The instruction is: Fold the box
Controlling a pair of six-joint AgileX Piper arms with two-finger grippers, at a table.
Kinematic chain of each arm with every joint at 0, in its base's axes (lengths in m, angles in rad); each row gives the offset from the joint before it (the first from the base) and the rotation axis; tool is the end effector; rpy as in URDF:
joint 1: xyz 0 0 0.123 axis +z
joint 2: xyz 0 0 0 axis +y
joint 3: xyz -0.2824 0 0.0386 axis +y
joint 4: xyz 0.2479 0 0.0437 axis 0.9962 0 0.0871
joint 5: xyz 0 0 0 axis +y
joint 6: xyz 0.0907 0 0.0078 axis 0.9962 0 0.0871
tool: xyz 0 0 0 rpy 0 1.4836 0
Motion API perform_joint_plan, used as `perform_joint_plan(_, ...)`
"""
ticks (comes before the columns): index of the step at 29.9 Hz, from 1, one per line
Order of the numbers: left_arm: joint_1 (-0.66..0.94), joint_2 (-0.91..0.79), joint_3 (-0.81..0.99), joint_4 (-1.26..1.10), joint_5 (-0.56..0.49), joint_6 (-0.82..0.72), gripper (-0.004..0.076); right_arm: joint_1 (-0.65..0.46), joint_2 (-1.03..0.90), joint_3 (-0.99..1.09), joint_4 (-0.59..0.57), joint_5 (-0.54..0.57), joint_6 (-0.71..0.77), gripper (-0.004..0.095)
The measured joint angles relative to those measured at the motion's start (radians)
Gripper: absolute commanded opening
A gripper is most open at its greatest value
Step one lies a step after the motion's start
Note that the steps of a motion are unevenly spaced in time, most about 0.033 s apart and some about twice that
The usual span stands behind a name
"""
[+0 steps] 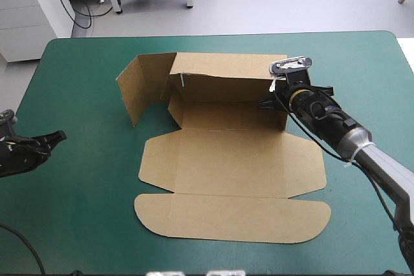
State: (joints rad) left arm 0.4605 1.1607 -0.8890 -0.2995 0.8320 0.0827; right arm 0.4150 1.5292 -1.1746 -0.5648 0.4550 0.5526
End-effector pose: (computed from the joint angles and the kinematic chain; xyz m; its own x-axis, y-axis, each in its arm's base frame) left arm 0.2074 0.0807 0.2984 -0.7053 -0.4828 -0.5191 -0.4163 0.8748 -0.2480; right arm 0.3238 0.1192 0.3074 -0.5680 -0.2129 -0.7950 -0.2019 0.9725 -0.1162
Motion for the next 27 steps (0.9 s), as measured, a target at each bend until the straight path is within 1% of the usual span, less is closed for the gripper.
perform_joint_plan(2,0.018,0.0,0.017,-0.024,-0.014,0.0,0.0015,-0.001,0.0,-0.005,0.021,0.001,-0.02,-0.0021)
perform_joint_plan(5,0.025,0.0,0.02,-0.04,-0.026,0.0,0.0015,-0.012,0.0,-0.029,0.098,0.014,-0.093,-0.0021)
perform_joint_plan(9,0.026,0.0,0.02,-0.042,-0.035,0.0,0.0015,-0.048,0.0,-0.094,0.28,0.088,-0.258,-0.0021)
perform_joint_plan(10,0.026,0.0,0.02,-0.042,-0.039,0.0,0.0015,-0.059,0.001,-0.118,0.322,0.125,-0.307,-0.0021)
perform_joint_plan(13,0.026,0.0,0.021,-0.042,-0.044,0.0,0.0014,-0.088,0.003,-0.209,0.403,0.221,-0.38,-0.0021)
perform_joint_plan(18,0.026,0.0,0.021,-0.045,-0.047,0.0,0.0015,-0.104,0.016,-0.365,0.468,0.371,-0.443,-0.002)
perform_joint_plan(21,0.026,0.0,0.021,-0.057,-0.047,0.0,0.0014,-0.104,0.05,-0.452,0.532,0.476,-0.474,-0.002)
perform_joint_plan(25,0.026,0.0,0.021,-0.069,-0.047,0.0,0.0015,-0.104,0.127,-0.512,0.635,0.632,-0.509,-0.0021)
perform_joint_plan(27,0.026,0.0,0.021,-0.069,-0.047,0.0,0.0015,-0.104,0.161,-0.528,0.665,0.693,-0.524,-0.0021)
